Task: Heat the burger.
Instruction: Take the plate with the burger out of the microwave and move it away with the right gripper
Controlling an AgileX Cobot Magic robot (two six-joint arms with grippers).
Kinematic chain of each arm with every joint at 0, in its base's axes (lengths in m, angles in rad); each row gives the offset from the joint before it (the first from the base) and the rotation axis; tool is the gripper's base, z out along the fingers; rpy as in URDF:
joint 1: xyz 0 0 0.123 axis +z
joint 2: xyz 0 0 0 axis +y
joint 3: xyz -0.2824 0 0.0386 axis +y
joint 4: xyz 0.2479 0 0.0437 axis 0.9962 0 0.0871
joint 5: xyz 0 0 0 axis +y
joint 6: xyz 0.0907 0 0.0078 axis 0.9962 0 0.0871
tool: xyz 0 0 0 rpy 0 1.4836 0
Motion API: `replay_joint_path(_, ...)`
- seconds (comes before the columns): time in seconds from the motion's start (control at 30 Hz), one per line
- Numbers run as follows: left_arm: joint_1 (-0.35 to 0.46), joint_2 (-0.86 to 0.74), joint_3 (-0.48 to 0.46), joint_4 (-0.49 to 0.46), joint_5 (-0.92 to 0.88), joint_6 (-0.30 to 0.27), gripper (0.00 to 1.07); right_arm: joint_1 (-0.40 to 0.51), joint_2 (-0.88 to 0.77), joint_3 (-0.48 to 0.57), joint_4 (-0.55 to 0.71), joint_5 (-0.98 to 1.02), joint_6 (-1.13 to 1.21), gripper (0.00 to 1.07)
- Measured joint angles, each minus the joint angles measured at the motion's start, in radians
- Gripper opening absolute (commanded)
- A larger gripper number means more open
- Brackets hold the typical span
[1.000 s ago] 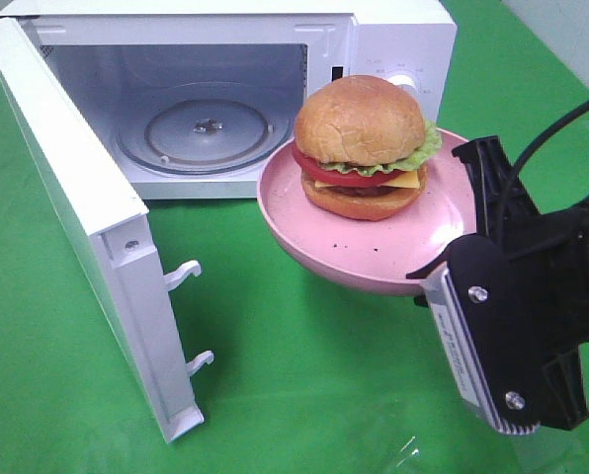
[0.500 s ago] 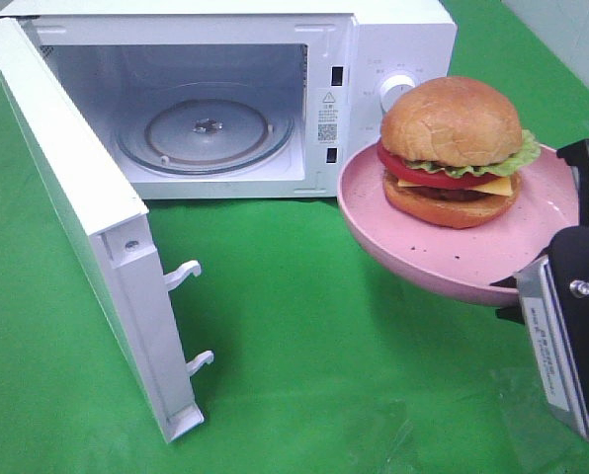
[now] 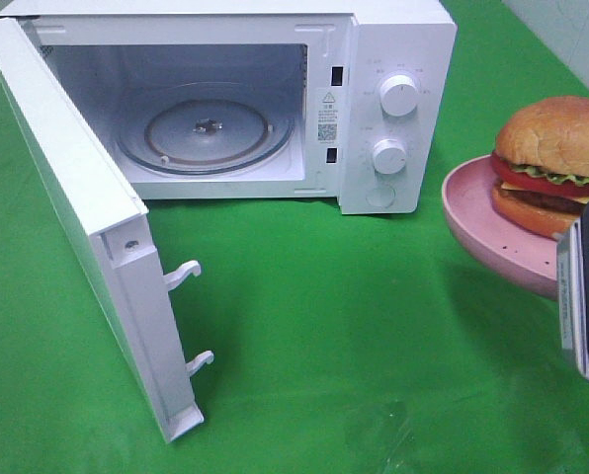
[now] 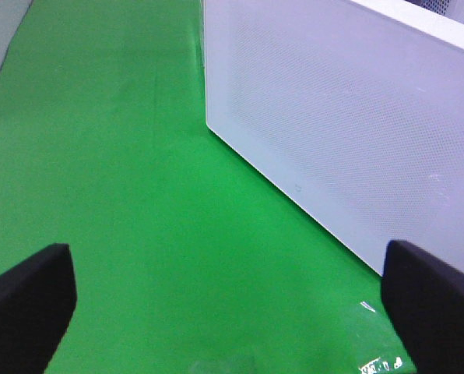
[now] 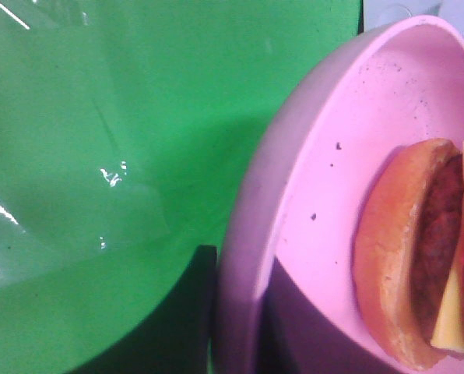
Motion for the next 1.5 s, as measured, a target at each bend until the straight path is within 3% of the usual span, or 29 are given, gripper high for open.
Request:
replay_joint_path(0.7,0.0,0.0,0.0,0.0,0.0,0.0,1.0,0.0,0.031,0.0,-0.23,0.129,0.51,0.0)
replay_joint_path(1.23,0.0,0.0,0.0,0.0,0.0,-0.001,1.0,0.0,0.314,-0.001,-0.293,0.187,0.927,0.01)
replay_joint_path(1.5,0.0,0.0,0.0,0.0,0.0,-0.001,1.0,0.0,0.492,-0.04,-0.343,0.206,1.37,0.01)
